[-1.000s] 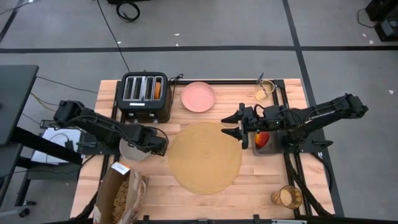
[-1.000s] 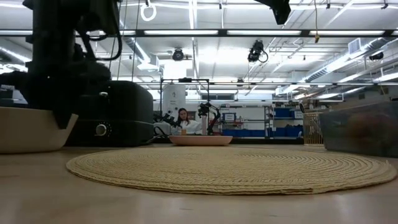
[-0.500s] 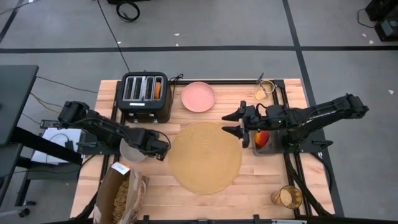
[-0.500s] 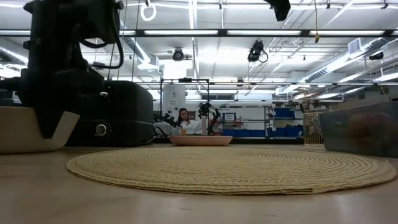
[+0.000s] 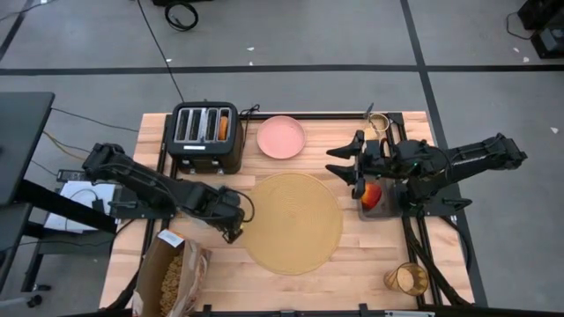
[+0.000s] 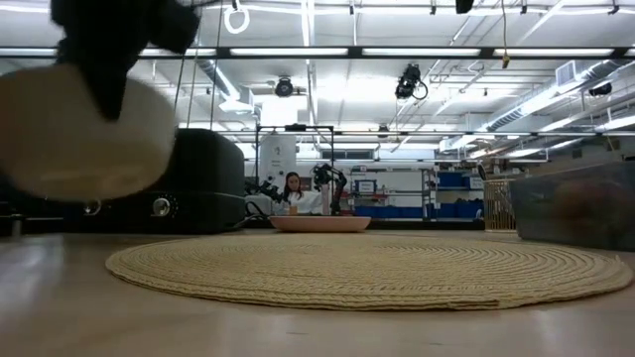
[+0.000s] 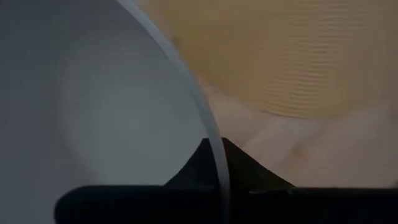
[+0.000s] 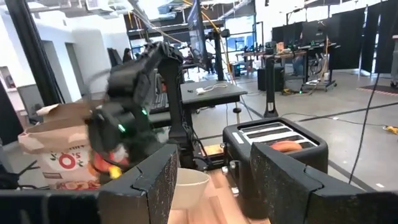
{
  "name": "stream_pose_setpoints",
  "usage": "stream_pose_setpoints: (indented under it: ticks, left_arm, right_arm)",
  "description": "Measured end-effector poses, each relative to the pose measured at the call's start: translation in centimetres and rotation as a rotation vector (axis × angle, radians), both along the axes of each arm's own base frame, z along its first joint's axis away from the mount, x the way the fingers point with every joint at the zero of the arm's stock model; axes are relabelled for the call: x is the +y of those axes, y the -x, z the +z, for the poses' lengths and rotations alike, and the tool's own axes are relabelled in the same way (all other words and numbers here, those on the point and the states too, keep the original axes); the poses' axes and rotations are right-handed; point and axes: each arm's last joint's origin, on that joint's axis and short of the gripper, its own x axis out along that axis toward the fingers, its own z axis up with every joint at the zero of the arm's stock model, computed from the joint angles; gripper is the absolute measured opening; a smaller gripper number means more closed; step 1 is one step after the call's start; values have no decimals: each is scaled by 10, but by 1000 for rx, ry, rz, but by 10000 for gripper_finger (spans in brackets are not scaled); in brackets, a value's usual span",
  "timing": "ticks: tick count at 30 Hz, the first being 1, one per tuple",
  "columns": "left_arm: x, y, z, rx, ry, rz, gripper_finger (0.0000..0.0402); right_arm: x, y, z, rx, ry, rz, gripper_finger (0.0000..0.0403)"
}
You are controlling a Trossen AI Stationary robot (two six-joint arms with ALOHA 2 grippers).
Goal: Arrange a breakfast setting
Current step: Put the gray bowl on the yellow placemat
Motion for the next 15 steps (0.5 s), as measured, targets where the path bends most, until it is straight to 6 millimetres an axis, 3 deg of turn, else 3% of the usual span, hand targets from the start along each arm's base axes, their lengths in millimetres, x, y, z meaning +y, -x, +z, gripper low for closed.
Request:
stream_pose_setpoints:
  ticks: [4,8,12,15]
  left_arm:
    - [-12,-7,27,-115,-71,-378,7]
    - [-22,-11,42,-222,-187,-791,7]
    - [-21,-18,42,-270,-303,-1037,8]
    - [-17,-32,35,-269,-408,-1113,9]
  right_arm:
    - [1,-2,-2,17,4,11,209]
    - [4,-5,-7,111,33,36,209]
    - [13,-8,6,274,114,17,209]
    - [17,-12,17,372,178,18,209]
